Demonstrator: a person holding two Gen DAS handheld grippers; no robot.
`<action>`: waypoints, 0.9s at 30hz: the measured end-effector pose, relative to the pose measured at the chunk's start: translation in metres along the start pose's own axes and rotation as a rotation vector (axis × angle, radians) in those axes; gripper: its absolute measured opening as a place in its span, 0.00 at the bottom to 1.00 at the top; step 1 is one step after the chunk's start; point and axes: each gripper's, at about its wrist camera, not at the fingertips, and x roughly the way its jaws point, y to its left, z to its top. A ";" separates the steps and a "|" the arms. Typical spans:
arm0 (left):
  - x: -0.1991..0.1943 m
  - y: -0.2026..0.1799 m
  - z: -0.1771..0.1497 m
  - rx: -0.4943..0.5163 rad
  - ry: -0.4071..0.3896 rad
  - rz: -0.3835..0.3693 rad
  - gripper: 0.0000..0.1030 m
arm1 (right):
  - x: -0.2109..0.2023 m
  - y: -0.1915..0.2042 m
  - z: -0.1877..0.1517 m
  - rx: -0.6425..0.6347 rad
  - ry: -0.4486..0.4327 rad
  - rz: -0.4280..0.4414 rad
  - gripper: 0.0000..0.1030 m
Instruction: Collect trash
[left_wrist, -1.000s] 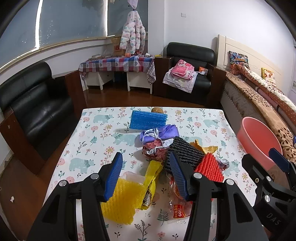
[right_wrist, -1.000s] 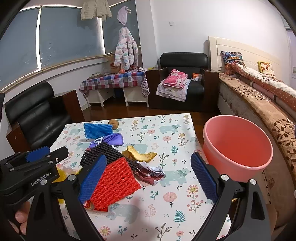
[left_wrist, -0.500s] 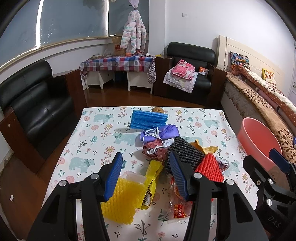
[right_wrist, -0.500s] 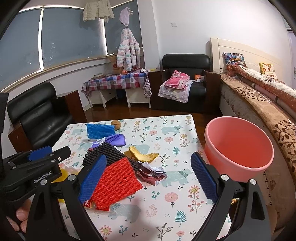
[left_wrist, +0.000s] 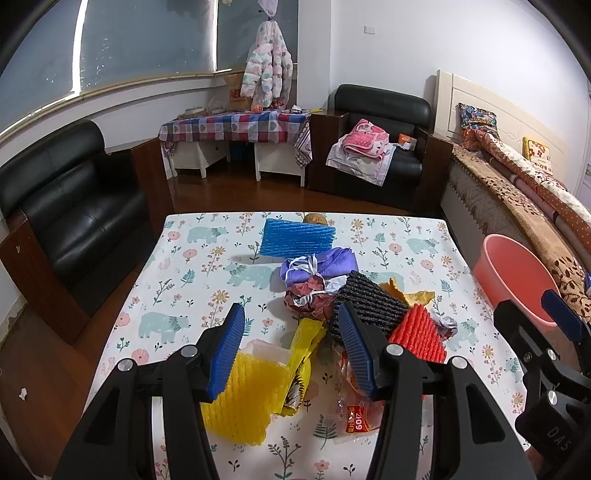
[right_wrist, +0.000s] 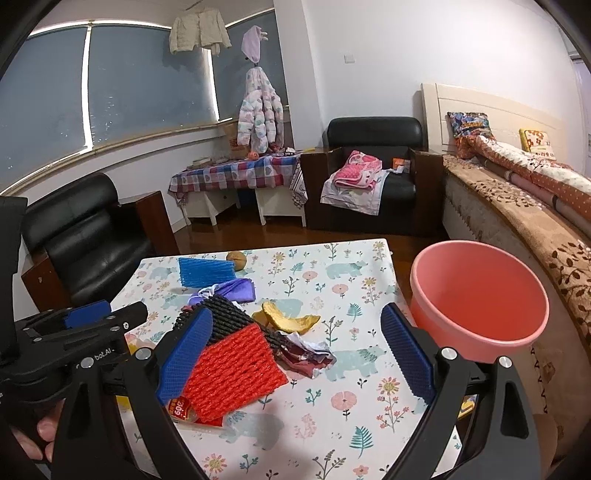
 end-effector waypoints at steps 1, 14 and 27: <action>0.000 0.000 0.000 -0.001 0.001 -0.001 0.51 | 0.000 0.000 0.000 -0.002 -0.001 0.004 0.90; -0.001 -0.002 -0.001 0.000 0.004 -0.001 0.51 | 0.001 -0.009 0.000 0.042 0.012 0.023 0.90; -0.001 -0.002 -0.002 -0.002 0.005 -0.004 0.51 | -0.004 -0.007 0.002 0.010 0.000 0.028 0.90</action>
